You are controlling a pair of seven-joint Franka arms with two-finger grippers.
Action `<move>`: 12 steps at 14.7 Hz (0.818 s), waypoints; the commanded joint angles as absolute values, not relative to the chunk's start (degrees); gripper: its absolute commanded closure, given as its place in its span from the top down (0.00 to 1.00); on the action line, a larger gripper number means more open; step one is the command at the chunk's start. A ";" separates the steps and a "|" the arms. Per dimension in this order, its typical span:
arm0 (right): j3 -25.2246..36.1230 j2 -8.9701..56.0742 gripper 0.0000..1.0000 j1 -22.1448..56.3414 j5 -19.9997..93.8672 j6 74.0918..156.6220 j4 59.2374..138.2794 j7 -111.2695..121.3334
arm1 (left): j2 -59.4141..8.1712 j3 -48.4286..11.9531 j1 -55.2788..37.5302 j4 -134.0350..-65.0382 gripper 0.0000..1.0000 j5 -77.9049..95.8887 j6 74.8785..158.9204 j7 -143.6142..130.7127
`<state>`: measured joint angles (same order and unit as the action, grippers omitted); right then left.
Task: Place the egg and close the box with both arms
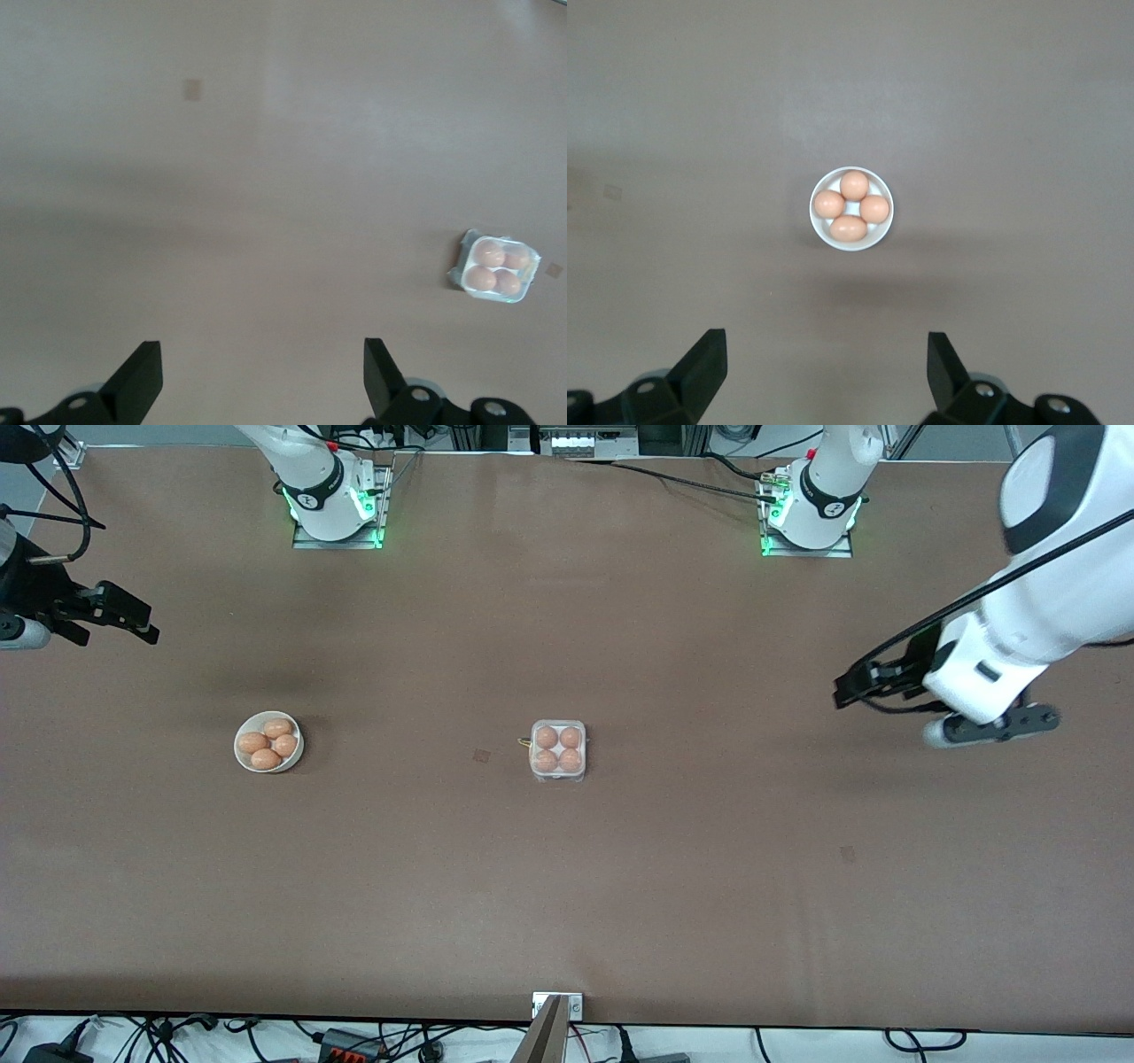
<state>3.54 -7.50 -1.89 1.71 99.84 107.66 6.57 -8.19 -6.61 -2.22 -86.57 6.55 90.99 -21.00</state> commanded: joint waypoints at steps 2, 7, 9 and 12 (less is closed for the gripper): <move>4.13 -7.03 1.00 -2.81 1.76 97.47 105.91 6.33 | -1.32 -6.94 0.79 -92.72 1.00 6.50 88.43 -17.59; 5.10 -5.54 1.00 -2.90 1.93 97.65 105.82 6.33 | 1.84 -7.38 1.75 -97.19 1.00 3.96 88.94 -14.78; 5.01 -5.54 1.00 -2.81 1.76 97.65 105.65 6.33 | 3.25 -7.56 2.37 -99.49 1.00 2.55 90.52 -11.61; 4.83 -4.93 1.00 -2.46 1.58 97.38 103.64 6.77 | 3.08 -7.56 2.37 -99.14 1.00 2.46 90.53 -11.43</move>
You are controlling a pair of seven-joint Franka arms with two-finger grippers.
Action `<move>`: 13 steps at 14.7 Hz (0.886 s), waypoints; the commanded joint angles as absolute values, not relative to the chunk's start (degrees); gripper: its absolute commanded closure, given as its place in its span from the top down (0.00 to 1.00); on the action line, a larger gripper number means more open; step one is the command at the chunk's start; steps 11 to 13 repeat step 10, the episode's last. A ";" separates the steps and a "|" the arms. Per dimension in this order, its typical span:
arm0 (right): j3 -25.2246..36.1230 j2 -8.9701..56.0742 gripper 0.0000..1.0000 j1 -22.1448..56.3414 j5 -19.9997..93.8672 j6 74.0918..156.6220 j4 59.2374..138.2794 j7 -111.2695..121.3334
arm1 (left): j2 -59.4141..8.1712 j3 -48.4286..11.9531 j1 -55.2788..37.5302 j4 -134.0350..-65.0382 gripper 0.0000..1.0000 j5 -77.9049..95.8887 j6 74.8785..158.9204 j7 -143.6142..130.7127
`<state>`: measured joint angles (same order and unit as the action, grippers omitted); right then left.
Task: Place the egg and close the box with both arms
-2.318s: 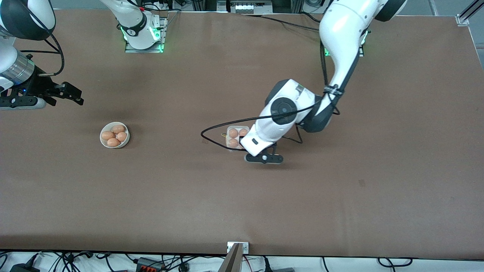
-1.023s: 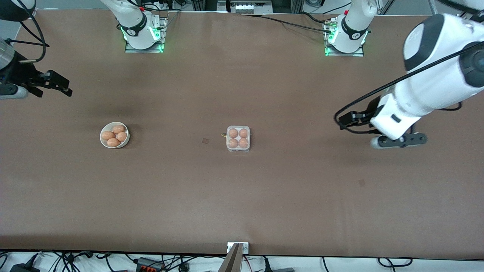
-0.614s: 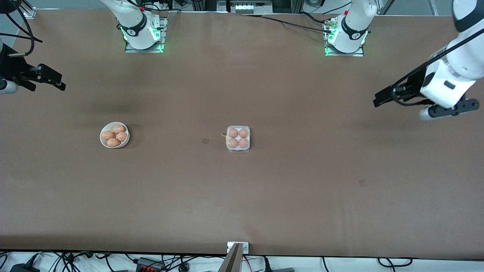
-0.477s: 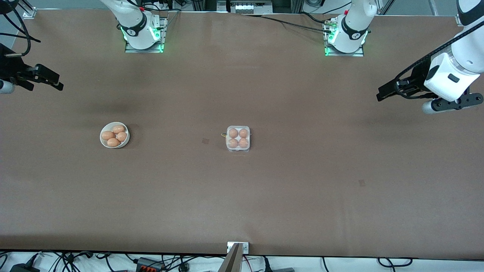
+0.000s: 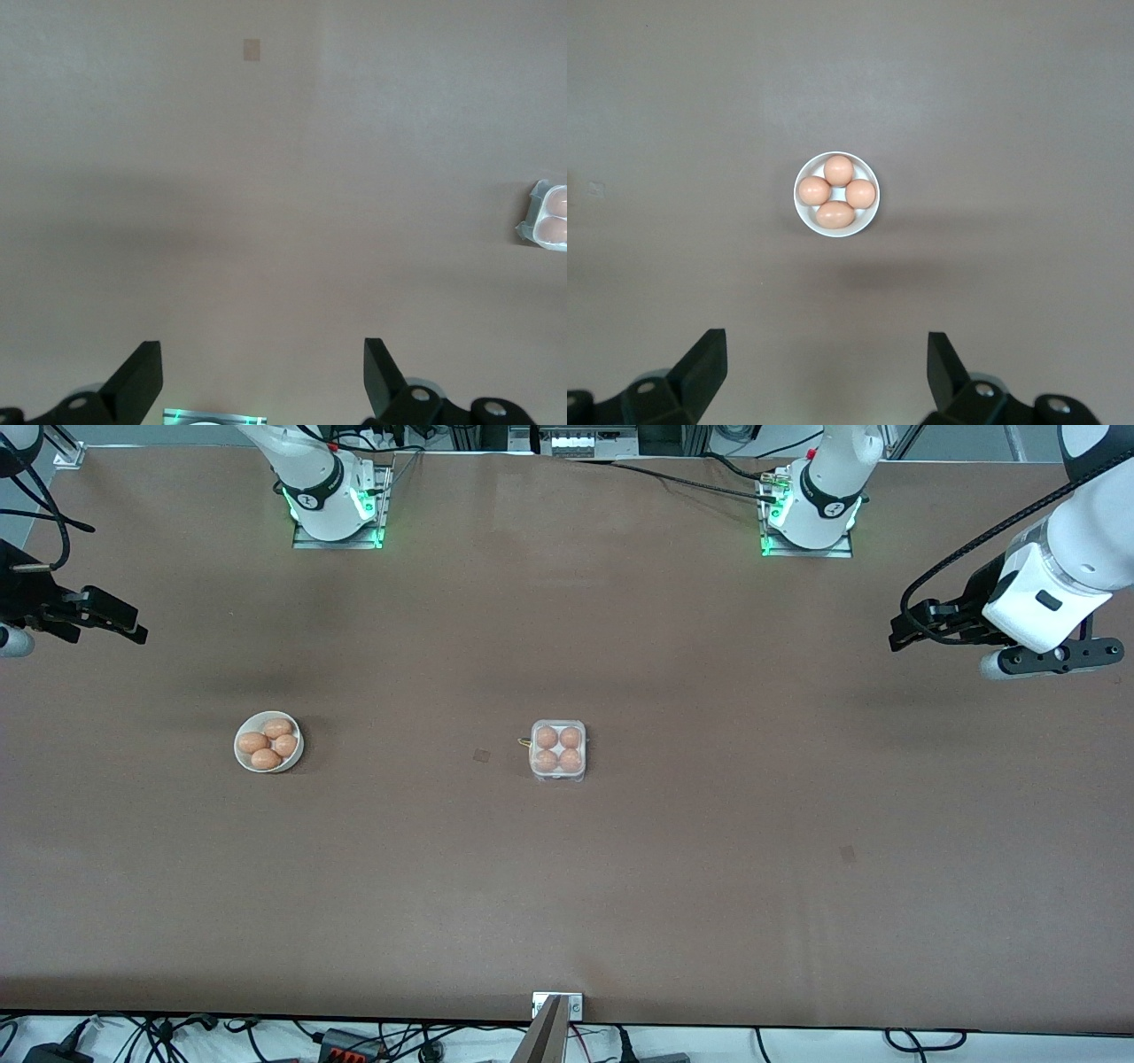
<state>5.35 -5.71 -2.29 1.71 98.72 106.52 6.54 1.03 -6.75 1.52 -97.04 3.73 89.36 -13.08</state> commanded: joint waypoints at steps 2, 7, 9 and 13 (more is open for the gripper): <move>4.75 -3.00 1.00 -2.37 1.58 96.25 100.91 6.77 | 2.99 -7.65 2.37 -99.14 1.00 2.64 90.70 -11.51; 4.39 -2.37 1.00 -1.93 1.85 95.62 99.58 6.50 | 2.99 -7.65 2.29 -99.14 1.00 2.99 90.44 -11.95; 4.39 -2.37 1.00 -1.85 1.76 95.54 99.58 6.42 | 2.99 -7.65 2.37 -99.05 1.00 3.08 90.44 -11.95; 4.39 -2.37 1.00 -1.85 1.76 95.54 99.67 6.50 | 2.99 -7.65 2.29 -99.14 1.00 3.08 90.44 -12.04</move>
